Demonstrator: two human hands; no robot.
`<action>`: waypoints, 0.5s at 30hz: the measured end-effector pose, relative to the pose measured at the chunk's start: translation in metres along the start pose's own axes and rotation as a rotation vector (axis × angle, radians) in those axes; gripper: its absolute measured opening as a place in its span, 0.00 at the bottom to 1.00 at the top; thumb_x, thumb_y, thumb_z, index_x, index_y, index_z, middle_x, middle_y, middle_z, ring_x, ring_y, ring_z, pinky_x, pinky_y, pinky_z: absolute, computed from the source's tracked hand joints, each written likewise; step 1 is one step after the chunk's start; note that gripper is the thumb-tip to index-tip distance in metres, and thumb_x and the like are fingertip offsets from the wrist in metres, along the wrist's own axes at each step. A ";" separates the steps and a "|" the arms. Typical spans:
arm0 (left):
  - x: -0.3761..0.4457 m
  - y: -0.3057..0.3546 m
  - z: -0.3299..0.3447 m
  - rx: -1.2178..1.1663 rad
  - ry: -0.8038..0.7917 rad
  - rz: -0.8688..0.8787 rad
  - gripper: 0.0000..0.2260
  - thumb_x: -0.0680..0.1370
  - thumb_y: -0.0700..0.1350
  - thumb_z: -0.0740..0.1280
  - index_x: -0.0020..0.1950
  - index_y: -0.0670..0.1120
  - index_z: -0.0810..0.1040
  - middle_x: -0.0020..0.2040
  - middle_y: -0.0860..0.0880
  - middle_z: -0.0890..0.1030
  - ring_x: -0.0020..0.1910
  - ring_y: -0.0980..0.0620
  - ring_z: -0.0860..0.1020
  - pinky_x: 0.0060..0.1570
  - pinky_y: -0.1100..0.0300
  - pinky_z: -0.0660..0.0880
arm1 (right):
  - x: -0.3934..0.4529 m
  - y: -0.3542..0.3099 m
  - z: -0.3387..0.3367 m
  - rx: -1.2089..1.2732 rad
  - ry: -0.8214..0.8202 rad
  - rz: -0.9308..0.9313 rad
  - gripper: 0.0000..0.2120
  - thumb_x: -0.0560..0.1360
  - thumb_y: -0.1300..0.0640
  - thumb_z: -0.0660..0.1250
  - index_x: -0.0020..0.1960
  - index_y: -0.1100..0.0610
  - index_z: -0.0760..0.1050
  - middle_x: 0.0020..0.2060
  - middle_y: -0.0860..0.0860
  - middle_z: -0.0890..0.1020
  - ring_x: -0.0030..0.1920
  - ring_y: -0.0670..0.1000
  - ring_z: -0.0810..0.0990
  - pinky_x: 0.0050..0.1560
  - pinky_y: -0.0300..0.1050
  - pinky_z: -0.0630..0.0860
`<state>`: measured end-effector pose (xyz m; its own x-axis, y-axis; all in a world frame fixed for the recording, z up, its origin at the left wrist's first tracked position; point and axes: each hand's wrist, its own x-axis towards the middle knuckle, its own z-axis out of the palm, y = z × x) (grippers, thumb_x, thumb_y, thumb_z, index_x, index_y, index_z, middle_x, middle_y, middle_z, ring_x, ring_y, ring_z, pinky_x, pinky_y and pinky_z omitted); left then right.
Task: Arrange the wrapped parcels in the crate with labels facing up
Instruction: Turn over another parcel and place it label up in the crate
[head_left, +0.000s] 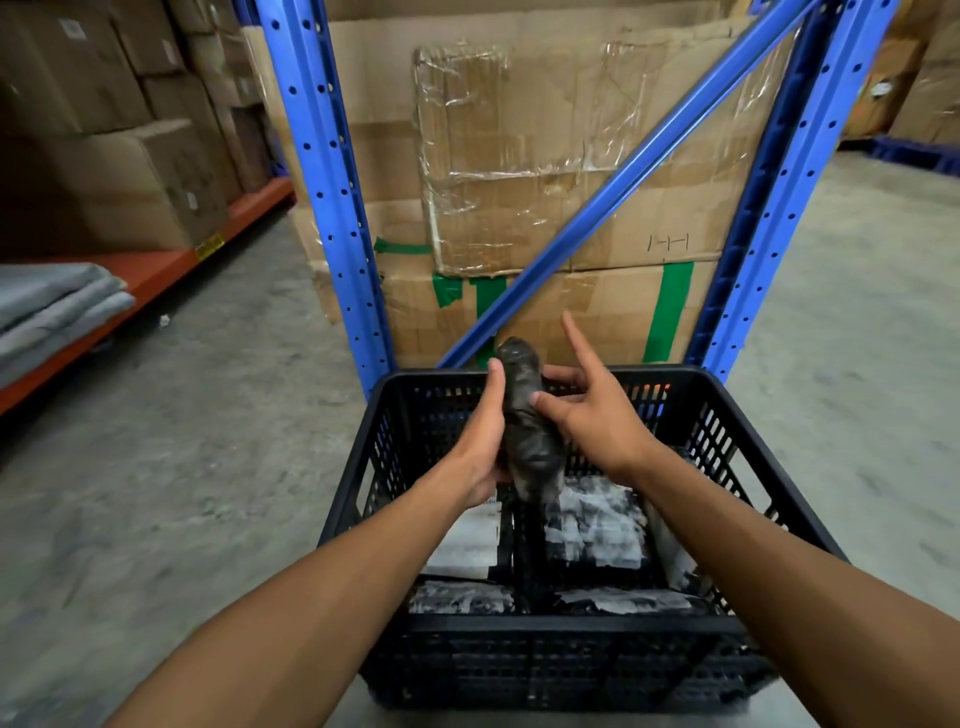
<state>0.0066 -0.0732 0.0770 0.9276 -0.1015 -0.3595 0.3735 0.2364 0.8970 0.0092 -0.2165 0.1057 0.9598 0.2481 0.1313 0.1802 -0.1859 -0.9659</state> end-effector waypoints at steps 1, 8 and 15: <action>-0.002 -0.001 -0.002 -0.069 -0.028 0.008 0.33 0.76 0.74 0.53 0.64 0.53 0.82 0.57 0.44 0.86 0.55 0.46 0.85 0.56 0.47 0.80 | 0.000 -0.004 0.003 0.028 -0.005 0.021 0.43 0.79 0.64 0.67 0.79 0.35 0.46 0.60 0.50 0.78 0.42 0.48 0.82 0.43 0.43 0.81; -0.006 -0.001 -0.022 -0.322 -0.165 -0.018 0.29 0.78 0.63 0.64 0.70 0.43 0.78 0.65 0.37 0.81 0.66 0.38 0.78 0.71 0.39 0.68 | -0.003 0.001 -0.011 -0.187 0.076 0.079 0.30 0.81 0.52 0.63 0.78 0.35 0.55 0.72 0.54 0.70 0.57 0.52 0.78 0.60 0.50 0.75; -0.010 0.006 -0.033 -0.444 -0.217 -0.053 0.31 0.77 0.65 0.62 0.68 0.43 0.79 0.65 0.37 0.80 0.61 0.37 0.81 0.65 0.40 0.71 | -0.018 0.029 -0.016 0.094 -0.056 0.255 0.32 0.80 0.45 0.64 0.78 0.33 0.52 0.63 0.40 0.76 0.58 0.44 0.81 0.63 0.49 0.78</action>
<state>0.0001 -0.0391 0.0775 0.9023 -0.3119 -0.2976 0.4304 0.6095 0.6658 0.0002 -0.2415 0.0788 0.9577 0.2575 -0.1287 -0.0889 -0.1607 -0.9830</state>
